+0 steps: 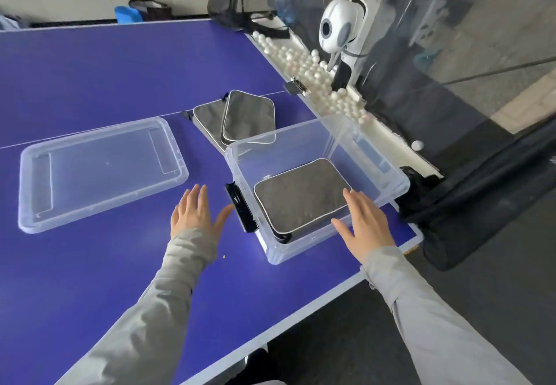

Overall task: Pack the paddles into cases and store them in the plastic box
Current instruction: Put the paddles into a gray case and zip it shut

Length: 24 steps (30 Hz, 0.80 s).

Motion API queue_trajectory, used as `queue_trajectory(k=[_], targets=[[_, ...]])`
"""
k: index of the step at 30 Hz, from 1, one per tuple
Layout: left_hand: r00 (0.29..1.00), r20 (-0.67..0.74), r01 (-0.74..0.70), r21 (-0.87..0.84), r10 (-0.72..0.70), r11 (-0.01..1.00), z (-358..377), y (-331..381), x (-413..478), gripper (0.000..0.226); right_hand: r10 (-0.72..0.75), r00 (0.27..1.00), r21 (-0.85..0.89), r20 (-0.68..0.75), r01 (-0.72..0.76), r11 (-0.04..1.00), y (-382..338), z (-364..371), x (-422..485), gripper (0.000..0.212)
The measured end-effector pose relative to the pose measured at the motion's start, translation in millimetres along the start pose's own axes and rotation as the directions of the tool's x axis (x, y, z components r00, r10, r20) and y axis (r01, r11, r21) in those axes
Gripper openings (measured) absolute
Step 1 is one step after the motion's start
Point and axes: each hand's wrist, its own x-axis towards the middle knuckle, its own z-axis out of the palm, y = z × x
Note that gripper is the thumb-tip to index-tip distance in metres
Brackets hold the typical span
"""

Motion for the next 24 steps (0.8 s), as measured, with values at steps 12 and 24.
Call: queue_trajectory(k=[12, 24], targets=[[0.998, 0.016, 0.061, 0.016, -0.062, 0.998, 5.9, 74.5, 112.7, 0.082, -0.179, 0.983, -0.014, 0.039, 0.180, 0.984, 1.2, -5.6, 169.8, 0.064], [0.745, 0.177, 0.667, -0.194, -0.643, 0.720, 18.9, 99.5, 169.1, 0.053, -0.222, 0.971, 0.151, 0.089, 0.207, 0.967, -30.4, 5.4, 374.6, 0.049]])
